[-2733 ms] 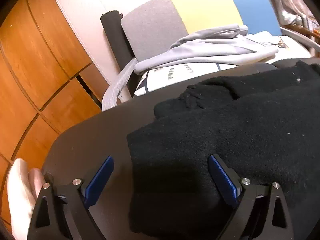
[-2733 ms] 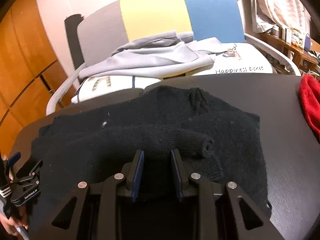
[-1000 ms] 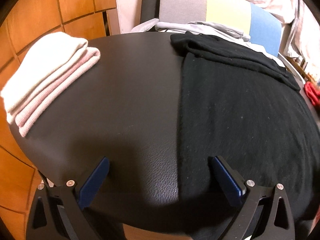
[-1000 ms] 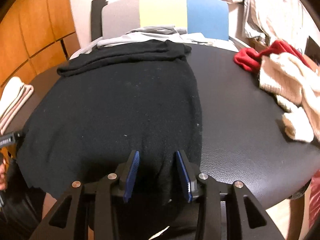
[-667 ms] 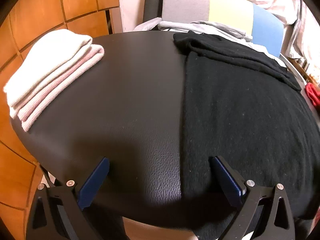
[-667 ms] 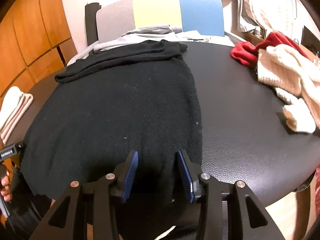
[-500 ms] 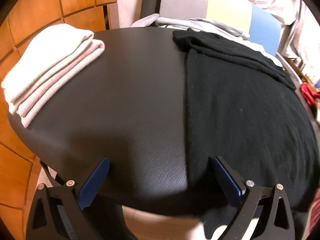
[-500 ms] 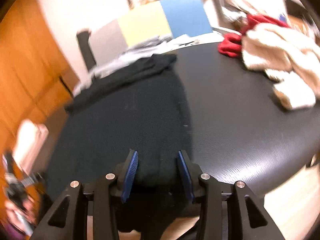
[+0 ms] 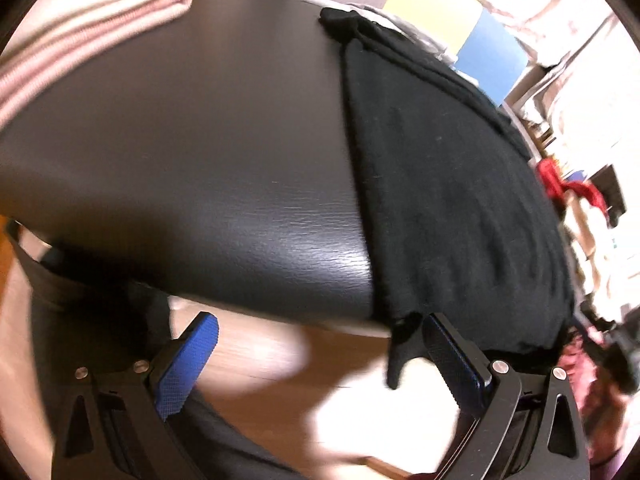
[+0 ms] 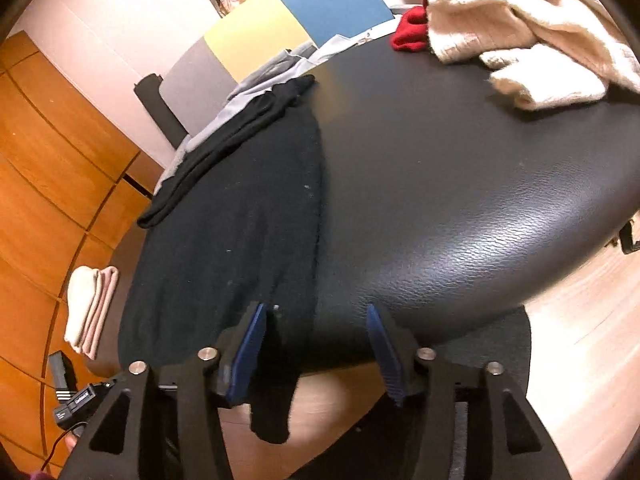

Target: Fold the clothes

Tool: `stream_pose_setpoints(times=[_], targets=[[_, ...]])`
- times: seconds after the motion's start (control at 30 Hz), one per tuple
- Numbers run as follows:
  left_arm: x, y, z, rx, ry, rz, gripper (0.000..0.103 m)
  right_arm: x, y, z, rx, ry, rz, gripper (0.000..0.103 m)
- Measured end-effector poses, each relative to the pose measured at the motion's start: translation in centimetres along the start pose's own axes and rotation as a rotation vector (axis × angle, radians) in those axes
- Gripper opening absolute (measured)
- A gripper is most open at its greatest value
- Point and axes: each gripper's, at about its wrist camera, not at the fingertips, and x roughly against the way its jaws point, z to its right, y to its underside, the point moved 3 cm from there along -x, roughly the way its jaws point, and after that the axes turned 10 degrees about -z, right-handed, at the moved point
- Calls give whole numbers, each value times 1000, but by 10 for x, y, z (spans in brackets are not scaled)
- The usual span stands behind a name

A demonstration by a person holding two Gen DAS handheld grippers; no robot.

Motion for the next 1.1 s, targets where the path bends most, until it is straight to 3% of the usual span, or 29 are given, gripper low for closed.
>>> stream_pose_setpoints(times=[0.13,0.2,0.43,0.63,0.77,0.87,0.93,1.03,1.07,1.1], targets=[[-17,-1,12,-21,41,-61,103,-7,3,-8,-4,-90,-23,56],[-24,-1,23,-58,47,-80,103,-11,4,-12,11,-85,-27,57],[-24,-5,26,-38,45,-72,103,-20,15,-22,32,-176,-78,57],[-22,-6,50,-125,-120,-94,102,-25,20,-18,-49,-237,-79,57],[-20,-6,50,-119,-128,-102,96,-28,21,4,-218,-402,-90,57],[-16,0,61,-158,-175,-114,82,-36,23,9,-294,-522,-99,57],[-13,0,66,-191,-194,-125,64,-42,24,9,-334,-604,-106,57],[-3,0,66,-181,-155,-117,40,-47,24,9,-373,-647,-103,55],[-2,0,65,-177,-147,-110,39,-48,23,9,-376,-636,-102,44],[-2,0,65,-175,-143,-108,39,-49,22,6,-360,-595,-105,19]])
